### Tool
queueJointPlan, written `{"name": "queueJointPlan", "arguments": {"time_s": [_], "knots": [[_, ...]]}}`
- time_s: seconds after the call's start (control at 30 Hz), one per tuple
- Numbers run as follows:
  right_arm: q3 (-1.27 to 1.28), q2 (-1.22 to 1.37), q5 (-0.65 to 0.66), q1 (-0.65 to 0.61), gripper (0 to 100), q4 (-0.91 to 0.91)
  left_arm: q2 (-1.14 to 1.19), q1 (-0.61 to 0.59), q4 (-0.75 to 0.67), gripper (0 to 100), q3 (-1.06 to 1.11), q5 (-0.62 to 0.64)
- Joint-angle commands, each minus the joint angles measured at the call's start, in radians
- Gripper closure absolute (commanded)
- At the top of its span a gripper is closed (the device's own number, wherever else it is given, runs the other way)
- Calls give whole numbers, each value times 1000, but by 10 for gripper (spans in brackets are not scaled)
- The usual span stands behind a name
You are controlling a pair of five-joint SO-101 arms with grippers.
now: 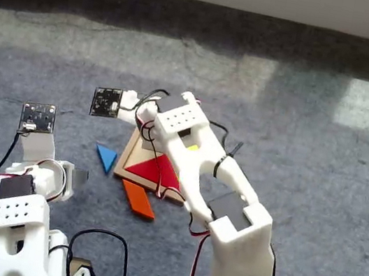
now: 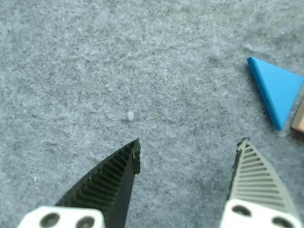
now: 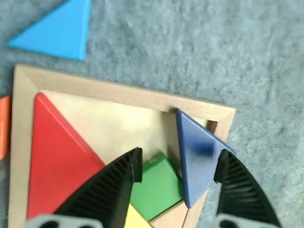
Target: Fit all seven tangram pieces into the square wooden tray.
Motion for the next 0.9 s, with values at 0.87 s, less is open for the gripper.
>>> {"name": "queueJointPlan", "arguments": {"time_s": [0.87], "knots": [[-1,-13,-560,196,993,-331,4,-5,-17,691,-4,-8]]}}
